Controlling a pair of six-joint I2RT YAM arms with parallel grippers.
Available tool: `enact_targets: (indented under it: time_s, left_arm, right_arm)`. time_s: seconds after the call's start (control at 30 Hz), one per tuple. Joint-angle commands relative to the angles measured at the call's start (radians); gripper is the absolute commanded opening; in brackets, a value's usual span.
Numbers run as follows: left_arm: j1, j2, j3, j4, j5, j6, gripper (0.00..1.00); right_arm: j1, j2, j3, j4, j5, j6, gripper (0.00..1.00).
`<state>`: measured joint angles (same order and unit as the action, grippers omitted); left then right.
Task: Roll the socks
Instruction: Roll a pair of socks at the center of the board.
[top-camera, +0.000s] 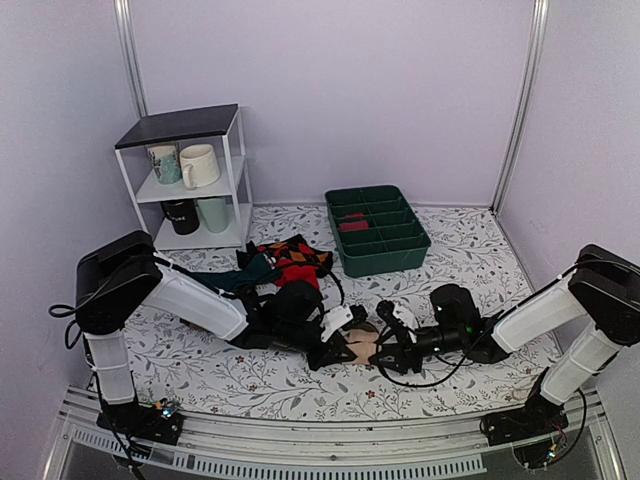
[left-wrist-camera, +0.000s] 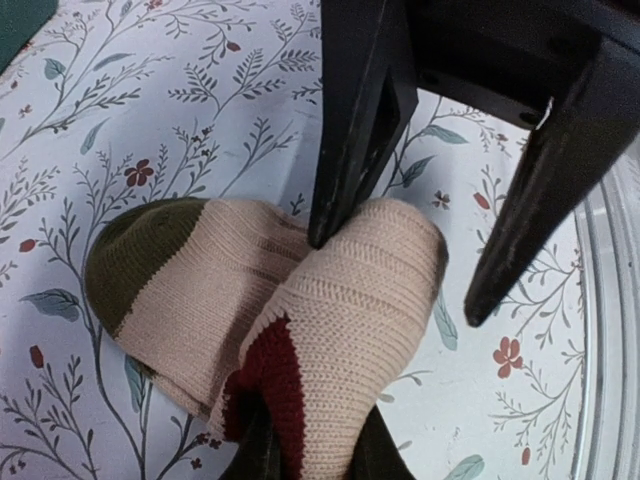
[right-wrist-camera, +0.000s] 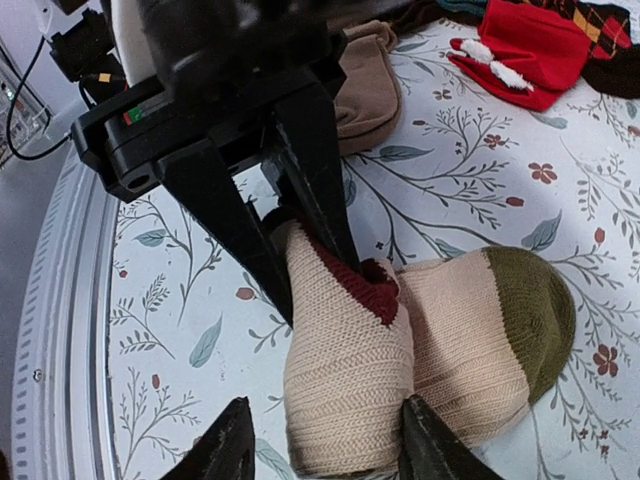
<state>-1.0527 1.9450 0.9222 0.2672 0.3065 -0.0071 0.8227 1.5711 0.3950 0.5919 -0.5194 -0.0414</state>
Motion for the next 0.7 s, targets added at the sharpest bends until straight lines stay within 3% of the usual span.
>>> enact_targets:
  time_s: [0.0,0.1,0.2,0.3,0.37,0.5,0.57,0.67]
  left_arm:
    - [-0.003,0.127,-0.069,-0.339,-0.022,-0.001,0.0]
    - [-0.004,0.127,-0.069,-0.339,-0.025,-0.001,0.0]
    - [-0.004,0.104,-0.075,-0.327,-0.058,-0.001,0.03]
    - [-0.005,0.014,-0.102,-0.285,-0.121,0.006,0.17]
    - [-0.007,-0.061,-0.117,-0.251,-0.153,0.027,0.34]
    - [-0.042,-0.19,-0.186,-0.099,-0.251,0.1,0.36]
    - [-0.063,-0.248,-0.238,0.031,-0.274,0.159,0.45]
    - [-0.085,-0.309,-0.325,0.209,-0.279,0.24,0.48]
  right_arm:
    - [0.0,0.05,0.038,0.022,-0.048,0.015,0.4]
    - [0.0,0.079,0.058,-0.01,-0.054,0.033,0.19]
    - [-0.002,0.095,0.054,-0.034,-0.009,0.094,0.11]
    - [-0.007,0.101,0.034,-0.039,0.019,0.151,0.08]
    - [-0.015,0.115,0.024,-0.047,0.02,0.195,0.08]
    - [-0.024,0.14,0.023,-0.088,0.017,0.247,0.08]
    - [-0.029,0.147,0.033,-0.121,0.014,0.268,0.07]
    - [-0.038,0.159,0.065,-0.213,0.009,0.291,0.07]
